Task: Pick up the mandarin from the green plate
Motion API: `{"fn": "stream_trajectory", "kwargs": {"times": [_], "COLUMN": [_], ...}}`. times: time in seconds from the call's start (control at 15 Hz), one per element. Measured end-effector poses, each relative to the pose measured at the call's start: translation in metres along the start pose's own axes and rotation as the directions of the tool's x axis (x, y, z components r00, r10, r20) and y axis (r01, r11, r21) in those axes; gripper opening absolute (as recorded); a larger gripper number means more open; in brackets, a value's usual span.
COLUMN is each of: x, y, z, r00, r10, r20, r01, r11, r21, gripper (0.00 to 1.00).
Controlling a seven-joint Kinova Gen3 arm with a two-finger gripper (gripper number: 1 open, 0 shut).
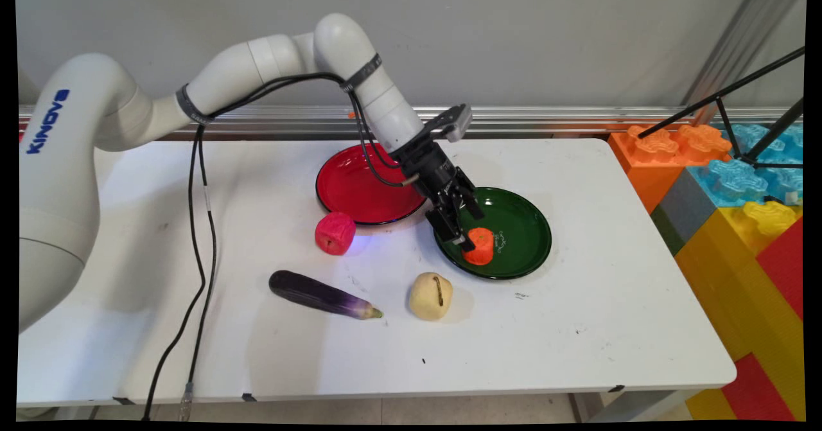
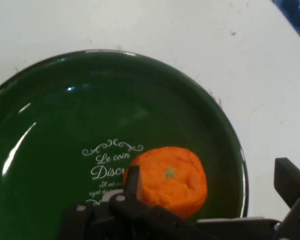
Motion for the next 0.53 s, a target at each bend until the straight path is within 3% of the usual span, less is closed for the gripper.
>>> {"fn": "stream_trajectory", "kwargs": {"times": [0.53], "x": [-0.006], "y": [-0.011], "z": [0.023], "r00": [1.0], "r10": [-0.008], "r20": [0.025], "r01": [0.008], "r11": [1.0], "r21": [0.01], "gripper": [1.0]}}
